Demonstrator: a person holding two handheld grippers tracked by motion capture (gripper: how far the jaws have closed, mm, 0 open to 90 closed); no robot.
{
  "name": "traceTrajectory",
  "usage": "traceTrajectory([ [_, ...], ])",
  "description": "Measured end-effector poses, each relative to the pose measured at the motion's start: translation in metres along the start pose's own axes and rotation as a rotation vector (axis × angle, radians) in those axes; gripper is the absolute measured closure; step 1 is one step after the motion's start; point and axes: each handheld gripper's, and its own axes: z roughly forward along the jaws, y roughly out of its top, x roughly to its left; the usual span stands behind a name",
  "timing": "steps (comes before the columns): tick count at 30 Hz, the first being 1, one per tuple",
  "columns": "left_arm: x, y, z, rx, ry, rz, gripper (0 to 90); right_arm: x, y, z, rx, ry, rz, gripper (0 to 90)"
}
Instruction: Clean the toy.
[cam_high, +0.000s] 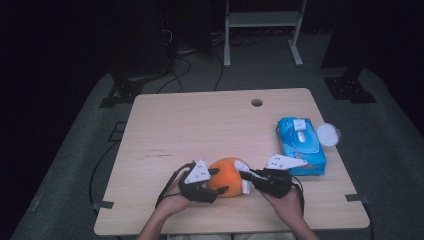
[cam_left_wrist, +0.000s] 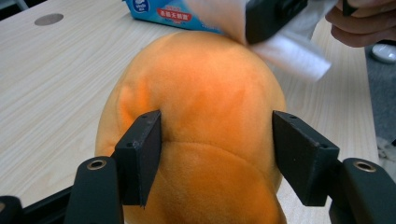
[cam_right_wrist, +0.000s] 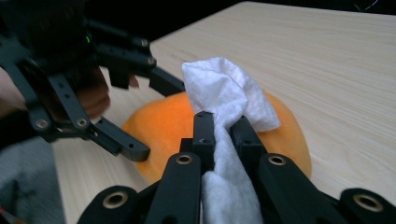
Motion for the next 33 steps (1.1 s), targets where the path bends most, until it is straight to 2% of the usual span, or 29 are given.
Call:
traceTrajectory([
  [1,0.000,0.000,0.000,-0.008,0.000,-0.010,35.4,-0.008,-0.006,0.002,0.011,-0.003,0.032,82.0],
  [2,0.000,-0.001,-0.001,-0.011,-0.001,-0.013,35.4,-0.008,-0.006,0.002,0.011,-0.003,0.032,82.0],
  [4,0.001,0.000,0.000,-0.012,-0.001,-0.017,35.4,-0.018,-0.010,0.000,0.019,-0.041,0.054,82.1],
  [6,0.000,0.000,0.001,-0.011,0.000,-0.015,35.4,-0.019,-0.011,-0.003,0.015,-0.047,0.071,82.2],
  [8,0.000,0.001,0.003,-0.013,0.002,-0.016,35.4,-0.010,-0.008,-0.001,0.002,-0.031,0.046,82.1],
  [10,-0.002,0.001,0.004,-0.010,-0.001,-0.008,35.4,0.005,-0.001,0.002,-0.016,0.027,0.001,82.1],
  [12,-0.005,0.002,0.004,-0.003,0.004,0.002,35.4,0.017,0.004,0.006,-0.007,0.034,-0.062,82.1],
  [13,-0.005,0.001,0.004,-0.002,0.005,0.003,35.4,0.019,0.004,0.008,-0.002,0.023,-0.076,82.1],
  [14,-0.005,0.001,0.004,-0.001,0.003,0.005,35.4,0.011,0.001,0.008,0.003,0.018,-0.051,82.1],
  [15,-0.005,0.000,0.004,-0.005,0.002,0.004,35.4,0.011,0.001,0.008,0.003,0.018,-0.051,82.1],
  [17,-0.006,0.001,0.005,-0.005,0.001,0.009,35.4,-0.006,-0.005,0.003,0.003,-0.022,0.004,82.1],
  [19,-0.007,0.002,0.006,-0.002,0.003,0.010,35.4,-0.006,-0.005,0.001,0.000,-0.026,0.006,82.1],
  [20,-0.007,0.002,0.007,0.000,0.001,0.013,35.4,-0.003,-0.004,0.001,-0.004,-0.022,0.000,82.3],
  [21,-0.007,0.002,0.007,-0.003,-0.003,0.012,35.4,0.002,-0.002,0.002,-0.009,0.011,-0.006,82.4],
  [22,-0.007,0.002,0.007,-0.004,-0.004,0.010,35.4,0.009,0.000,0.005,-0.010,0.046,-0.033,82.3],
  [23,-0.007,0.002,0.007,-0.004,-0.003,0.009,35.4,0.017,0.002,0.008,0.000,0.051,-0.072,82.3],
  [24,-0.007,0.001,0.006,0.000,-0.002,0.009,35.4,0.023,0.005,0.013,0.016,0.037,-0.109,82.3],
  [25,-0.007,0.001,0.006,0.000,-0.002,0.009,35.4,0.023,0.005,0.013,0.016,0.037,-0.109,82.3],
  [27,-0.007,0.001,0.006,-0.006,-0.002,0.007,35.4,0.014,0.004,0.011,0.015,0.019,-0.083,82.4],
  [30,-0.008,0.001,0.007,-0.006,-0.002,0.010,35.4,-0.005,-0.001,0.003,0.000,-0.026,-0.015,82.4],
  [32,-0.008,0.002,0.008,-0.002,-0.002,0.015,35.4,-0.007,-0.001,0.001,-0.001,-0.010,0.011,82.3],
  [33,-0.008,0.002,0.008,0.003,-0.002,0.018,35.3,-0.004,-0.001,0.002,-0.001,-0.004,0.000,82.3],
])
